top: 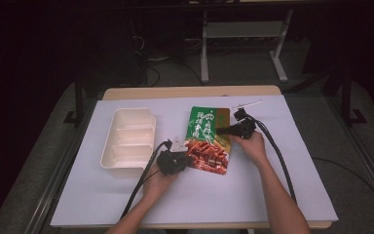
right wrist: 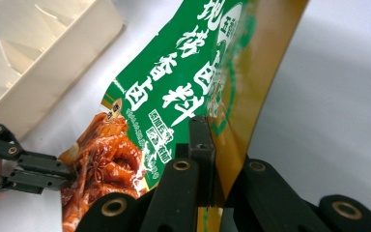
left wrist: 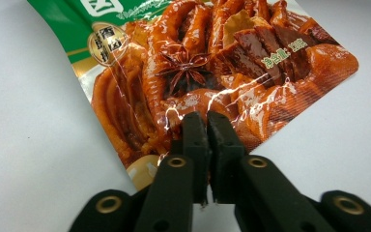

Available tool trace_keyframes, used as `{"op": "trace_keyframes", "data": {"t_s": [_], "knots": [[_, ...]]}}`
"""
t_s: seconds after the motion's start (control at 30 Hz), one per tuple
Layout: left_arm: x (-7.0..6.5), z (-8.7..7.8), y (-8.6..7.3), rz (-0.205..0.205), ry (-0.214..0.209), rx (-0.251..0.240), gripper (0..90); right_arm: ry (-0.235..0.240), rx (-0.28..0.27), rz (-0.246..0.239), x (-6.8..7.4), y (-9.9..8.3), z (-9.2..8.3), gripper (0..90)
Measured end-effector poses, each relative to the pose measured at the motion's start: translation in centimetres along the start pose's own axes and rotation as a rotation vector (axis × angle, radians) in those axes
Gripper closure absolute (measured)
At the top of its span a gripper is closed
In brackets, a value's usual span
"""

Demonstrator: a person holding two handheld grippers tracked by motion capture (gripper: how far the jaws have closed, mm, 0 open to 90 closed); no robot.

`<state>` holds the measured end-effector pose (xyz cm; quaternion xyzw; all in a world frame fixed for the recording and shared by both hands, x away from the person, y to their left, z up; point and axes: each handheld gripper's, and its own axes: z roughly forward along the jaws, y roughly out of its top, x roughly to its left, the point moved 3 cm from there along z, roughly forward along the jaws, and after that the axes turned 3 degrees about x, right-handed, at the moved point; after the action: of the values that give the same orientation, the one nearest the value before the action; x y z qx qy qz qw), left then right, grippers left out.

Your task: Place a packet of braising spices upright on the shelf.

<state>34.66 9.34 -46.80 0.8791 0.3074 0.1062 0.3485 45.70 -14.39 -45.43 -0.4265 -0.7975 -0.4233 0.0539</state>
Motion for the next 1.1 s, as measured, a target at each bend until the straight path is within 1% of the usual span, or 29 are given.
{"op": "trace_keyframes", "data": {"t_s": [0.03, 0.07, 0.1, 0.2, 0.27, 0.3, 0.33, 0.4, 0.43, 0.53, 0.57, 0.67, 0.77, 0.83, 0.87, 0.9, 0.97, 1.0, 1.1], "knots": [[-0.1, -0.4, 0.1, -0.001, -0.003, -0.025, 83.7, -0.002, -0.001, -0.008, 0.2, 0.1, -0.2, 88.6], [-0.1, -0.4, 0.1, -0.001, -0.003, -0.025, 83.1, -0.004, -0.006, -0.016, 0.3, 0.2, -0.4, 88.6], [-0.3, -0.8, 0.1, -0.004, -0.012, -0.051, 82.1, -0.003, -0.013, -0.018, 0.5, 0.2, -0.7, 88.7], [-0.5, -1.4, 0.0, 0.008, -0.032, -0.071, 78.9, -0.007, -0.03, -0.032, 0.9, 0.5, -1.4, 88.7], [-0.6, -1.7, -0.1, 0.012, -0.035, -0.077, 76.6, -0.012, -0.031, -0.035, 1.1, 0.5, -1.6, 88.7], [-0.7, -2.0, -0.1, 0.016, -0.041, -0.085, 76.6, -0.017, -0.032, -0.041, 1.2, 0.6, -1.8, 88.7], [-0.9, -2.4, -0.3, 0.021, -0.048, -0.098, 74.4, -0.023, -0.04, -0.05, 1.5, 0.7, -2.3, 88.8], [-1.0, -2.7, -0.4, 0.025, -0.049, -0.102, 71.8, -0.027, -0.052, -0.056, 1.7, 0.8, -2.7, 88.8], [-1.3, -3.1, -0.6, 0.034, -0.056, -0.104, 70.8, -0.029, -0.054, -0.056, 1.9, 0.9, -3.0, 88.8], [-1.6, -3.5, -0.7, 0.038, -0.068, -0.116, 68.4, -0.033, -0.064, -0.064, 2.1, 1.0, -3.4, 88.8], [-1.7, -3.7, -0.9, 0.052, -0.066, -0.118, 66.0, -0.04, -0.069, -0.068, 2.5, 1.1, -3.9, 88.8], [-2.0, -4.2, -1.2, 0.054, -0.076, -0.123, 64.4, -0.045, -0.071, -0.077, 2.7, 1.1, -4.2, 88.8], [-2.3, -4.7, -1.7, 0.052, -0.095, -0.128, 62.3, -0.059, -0.074, -0.092, 3.4, 1.1, -4.9, 88.9], [-2.6, -5.0, -2.0, 0.059, -0.101, -0.126, 61.2, -0.067, -0.071, -0.094, 3.6, 1.1, -5.0, 88.8], [-2.7, -5.2, -2.2, 0.066, -0.101, -0.127, 58.1, -0.08, -0.066, -0.104, 3.9, 1.1, -5.1, 88.9], [-2.8, -5.3, -2.3, 0.067, -0.104, -0.129, 58.1, -0.08, -0.066, -0.104, 3.9, 1.1, -5.1, 88.9], [-3.1, -5.5, -2.6, 0.072, -0.11, -0.129, 55.6, -0.089, -0.066, -0.113, 4.3, 1.2, -5.3, 88.9], [-3.2, -5.8, -3.0, 0.074, -0.12, -0.13, 54.8, -0.092, -0.065, -0.117, 4.5, 1.3, -5.3, 88.9], [-3.5, -6.0, -3.4, 0.076, -0.127, -0.134, 53.5, -0.093, -0.071, -0.13, 5.1, 1.4, -5.5, 88.9]]}}
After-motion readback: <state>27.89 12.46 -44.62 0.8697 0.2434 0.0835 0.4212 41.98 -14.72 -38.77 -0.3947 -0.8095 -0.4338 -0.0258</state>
